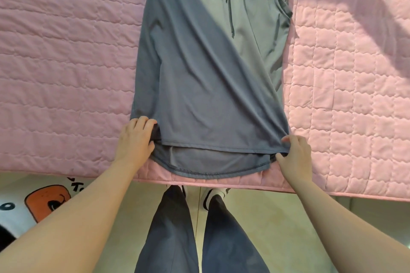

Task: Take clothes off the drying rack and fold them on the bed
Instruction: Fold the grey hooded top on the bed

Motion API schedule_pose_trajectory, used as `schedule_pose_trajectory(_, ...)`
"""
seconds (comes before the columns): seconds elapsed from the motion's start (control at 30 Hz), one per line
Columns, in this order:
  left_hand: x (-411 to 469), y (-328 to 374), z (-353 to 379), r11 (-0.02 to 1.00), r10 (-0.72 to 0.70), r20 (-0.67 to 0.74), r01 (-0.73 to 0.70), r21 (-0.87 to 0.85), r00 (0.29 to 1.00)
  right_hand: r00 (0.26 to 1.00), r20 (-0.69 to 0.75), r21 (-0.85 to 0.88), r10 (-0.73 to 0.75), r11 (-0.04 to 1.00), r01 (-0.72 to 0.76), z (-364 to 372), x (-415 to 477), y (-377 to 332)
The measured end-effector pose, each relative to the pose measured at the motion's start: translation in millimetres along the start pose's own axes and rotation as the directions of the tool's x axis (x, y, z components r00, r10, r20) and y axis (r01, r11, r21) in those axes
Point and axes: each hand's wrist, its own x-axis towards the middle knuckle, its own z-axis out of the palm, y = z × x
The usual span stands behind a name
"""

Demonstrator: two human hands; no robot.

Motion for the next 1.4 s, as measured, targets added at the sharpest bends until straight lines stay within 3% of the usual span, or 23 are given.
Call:
schedule_pose_trajectory(0.13, 17, -10, 1, 0.997, 0.005, -0.021, -0.006, -0.074, 1.0, 0.994, 0.107, -0.077, -0.016, 0.997, 0.024, 4, 9, 1)
schedule_pose_trajectory(0.23, 9, -30, 1, 0.953, -0.167, -0.036, 0.152, -0.261, 0.985, 0.998, 0.067, 0.002, -0.015, 1.0, 0.015, -1, 13, 4)
schedule_pose_trajectory(0.33, -17, -60, 0, 0.771, -0.546, -0.072, 0.468, -0.431, 0.834, 0.996, -0.08, 0.103, 0.042, 0.994, -0.034, -12, 13, 15)
schedule_pose_trajectory(0.4, -33, -73, 1, 0.688, -0.651, -0.002, 0.589, -0.423, 0.759, 0.988, -0.098, 0.147, 0.123, 0.983, -0.108, -16, 12, 22)
schedule_pose_trajectory(0.5, -39, -67, 3, 0.77, -0.582, 0.01, 0.555, -0.315, 0.813, 0.991, -0.062, 0.125, 0.119, 0.986, -0.111, -12, 10, 26)
schedule_pose_trajectory(0.63, -25, -37, -1, 0.969, -0.246, 0.008, 0.246, -0.021, 0.969, 0.997, -0.04, 0.089, 0.069, 0.994, -0.065, -8, 8, 21)
schedule_pose_trajectory(0.7, -17, -30, 1, 0.994, -0.088, -0.002, 0.088, 0.062, 0.996, 0.998, 0.0, 0.109, 0.066, 0.992, -0.066, -8, 7, 19)
schedule_pose_trajectory(0.77, -13, -30, 1, 0.994, -0.038, -0.024, 0.04, 0.102, 0.999, 0.997, 0.038, 0.044, 0.062, 0.997, -0.063, -11, 7, 21)
schedule_pose_trajectory(0.93, -19, -49, 1, 0.997, -0.014, -0.047, 0.017, 0.07, 0.999, 0.996, 0.086, -0.041, -0.021, 0.999, 0.025, -15, 11, 33)
schedule_pose_trajectory(1.03, -28, -62, -1, 0.992, -0.123, -0.088, 0.121, -0.023, 0.989, 0.998, 0.035, 0.002, -0.057, 0.998, 0.057, -17, 12, 37)
schedule_pose_trajectory(1.17, -39, -65, -7, 0.934, -0.347, -0.178, 0.321, -0.16, 0.921, 0.982, -0.168, 0.024, 0.082, 0.997, -0.079, -22, 2, 38)
schedule_pose_trajectory(1.3, -47, -62, 2, 0.946, -0.306, -0.108, 0.29, -0.142, 0.946, 0.994, -0.05, -0.023, 0.1, 0.995, -0.101, -17, -6, 41)
schedule_pose_trajectory(1.4, -49, -55, 4, 0.908, -0.368, -0.086, 0.338, -0.248, 0.926, 0.968, 0.004, 0.084, 0.251, 0.965, -0.25, -16, -1, 41)
